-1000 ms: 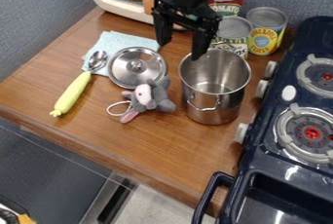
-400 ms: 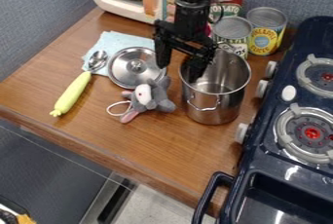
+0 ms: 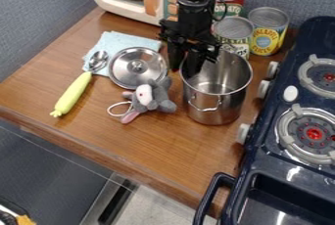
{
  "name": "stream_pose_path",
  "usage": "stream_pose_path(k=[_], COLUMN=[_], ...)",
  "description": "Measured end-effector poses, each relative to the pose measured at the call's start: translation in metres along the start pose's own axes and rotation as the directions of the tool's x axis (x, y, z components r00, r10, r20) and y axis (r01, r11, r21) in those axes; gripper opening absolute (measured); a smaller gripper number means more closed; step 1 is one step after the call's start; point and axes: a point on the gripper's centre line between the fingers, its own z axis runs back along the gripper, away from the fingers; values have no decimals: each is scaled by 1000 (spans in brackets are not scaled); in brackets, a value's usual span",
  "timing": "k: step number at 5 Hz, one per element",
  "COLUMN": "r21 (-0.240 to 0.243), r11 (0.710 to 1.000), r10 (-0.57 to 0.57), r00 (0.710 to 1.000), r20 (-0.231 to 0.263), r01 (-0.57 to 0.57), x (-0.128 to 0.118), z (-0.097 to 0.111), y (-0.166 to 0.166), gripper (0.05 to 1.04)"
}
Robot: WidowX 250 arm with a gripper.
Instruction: Moved the big silver pot into the middle of the table
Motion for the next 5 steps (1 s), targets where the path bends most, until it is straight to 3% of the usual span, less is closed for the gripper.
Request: stream_pose_path(k=[1, 2, 3, 4, 5], r21=[-6, -14, -12, 6, 80], r11=[1000, 1000, 999, 1000, 968], r10=[-9, -17, -41, -23, 226], r00=[999, 998, 993, 993, 967], r20=[33, 52, 107, 120, 116], r01=[9, 18, 43, 22, -236], x=[1, 1, 12, 19, 16], z=[6, 17, 32, 51, 50], y=[4, 10, 22, 28, 37], gripper=[140, 67, 66, 66, 66])
